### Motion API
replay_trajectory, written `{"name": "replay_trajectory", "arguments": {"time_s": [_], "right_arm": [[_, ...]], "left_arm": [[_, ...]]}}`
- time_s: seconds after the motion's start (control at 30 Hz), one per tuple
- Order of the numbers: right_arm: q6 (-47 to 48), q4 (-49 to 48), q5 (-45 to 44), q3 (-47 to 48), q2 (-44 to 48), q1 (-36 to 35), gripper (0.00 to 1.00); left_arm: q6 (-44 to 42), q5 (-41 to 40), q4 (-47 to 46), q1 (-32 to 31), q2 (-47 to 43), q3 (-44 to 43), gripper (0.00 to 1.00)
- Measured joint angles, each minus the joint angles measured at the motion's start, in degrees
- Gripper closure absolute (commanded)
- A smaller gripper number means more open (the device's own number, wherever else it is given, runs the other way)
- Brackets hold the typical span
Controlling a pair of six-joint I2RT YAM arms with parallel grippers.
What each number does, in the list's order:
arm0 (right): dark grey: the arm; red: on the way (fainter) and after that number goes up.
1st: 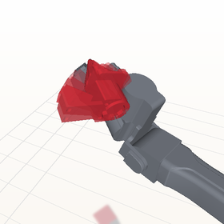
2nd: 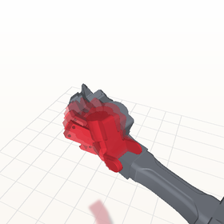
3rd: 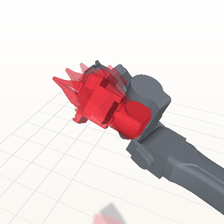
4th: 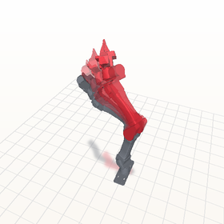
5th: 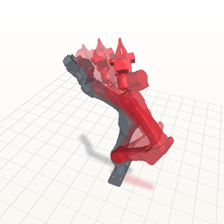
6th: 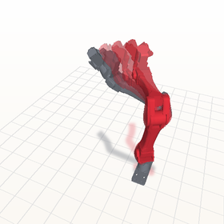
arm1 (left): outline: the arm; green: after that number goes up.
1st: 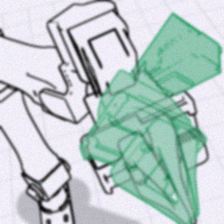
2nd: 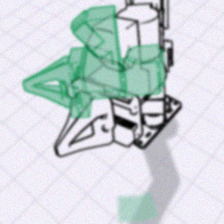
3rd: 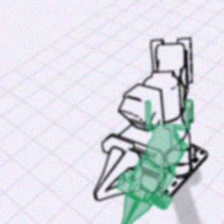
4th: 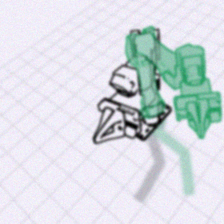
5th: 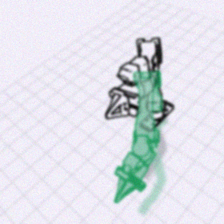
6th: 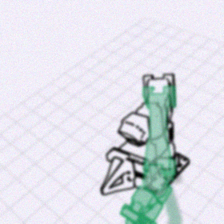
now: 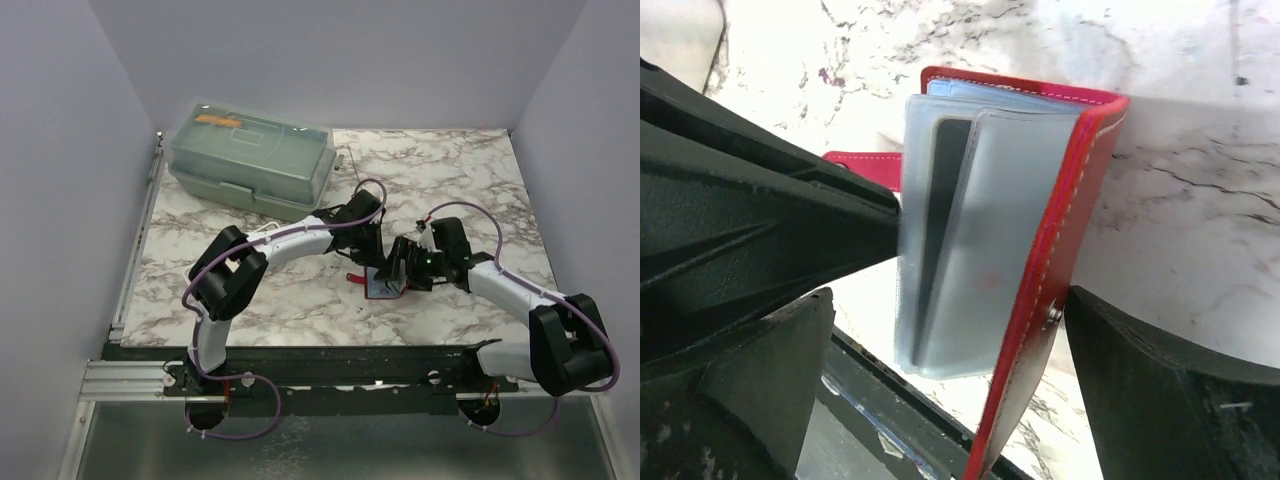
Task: Put the credit cards into the card holder
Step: Open the card holder at the center of the board.
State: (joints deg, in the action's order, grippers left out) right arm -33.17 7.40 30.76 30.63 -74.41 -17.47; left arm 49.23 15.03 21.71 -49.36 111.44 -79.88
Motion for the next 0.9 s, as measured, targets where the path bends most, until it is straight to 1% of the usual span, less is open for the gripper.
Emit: {"name": "replay_trajectory", "arguments": {"time_s": [0.17,0.3,0.37,0.43,0.53,0.6,0.63,0.67,0.7,0.73,0.8,0.9], "right_arm": [[-0.4,11.9,-8.5,4.5,4.0,0.0,0.0],[-1.1,19.3,-15.5,6.5,8.2,0.0,0.0],[-1.6,21.7,-18.1,6.7,9.7,0.0,0.01],[-1.8,23.6,-19.6,7.0,9.8,0.0,0.06],[-1.7,23.9,-20.7,7.0,8.1,-0.7,0.07],[-1.6,23.9,-21.2,7.0,6.4,-1.5,0.1],[-1.6,23.9,-21.7,7.0,5.5,-2.1,0.13],[-1.6,24.0,-22.4,7.0,4.7,-2.6,0.21],[-1.8,24.0,-23.2,7.1,3.9,-3.2,0.32],[-2.2,24.2,-24.3,7.4,3.3,-3.6,0.4],[-4.0,24.4,-27.5,7.6,3.3,-4.0,0.42],[-6.1,22.9,-30.9,6.8,5.3,-4.1,0.46]], "left_arm": [[0.0,1.0,-1.1,-0.5,3.7,-5.9,0.82],[0.0,2.0,-1.3,-1.4,6.6,-9.6,0.82],[0.1,2.9,-1.6,-2.1,8.4,-11.8,0.82],[0.1,3.1,-1.7,-2.4,9.6,-12.6,0.82],[0.3,3.2,-1.6,-2.6,10.3,-12.7,0.81],[0.2,2.9,-1.2,-2.6,10.3,-12.6,0.8],[0.2,2.7,-1.1,-2.5,10.3,-12.6,0.81],[0.2,2.7,-1.0,-2.4,10.3,-12.6,0.81],[0.1,2.7,-0.8,-2.4,10.3,-12.6,0.81],[0.2,2.9,-0.7,-2.3,10.3,-12.6,0.81],[0.5,3.5,-0.9,-2.5,10.3,-12.6,0.81],[0.7,3.6,-1.4,-3.2,10.2,-11.8,0.76]]}}
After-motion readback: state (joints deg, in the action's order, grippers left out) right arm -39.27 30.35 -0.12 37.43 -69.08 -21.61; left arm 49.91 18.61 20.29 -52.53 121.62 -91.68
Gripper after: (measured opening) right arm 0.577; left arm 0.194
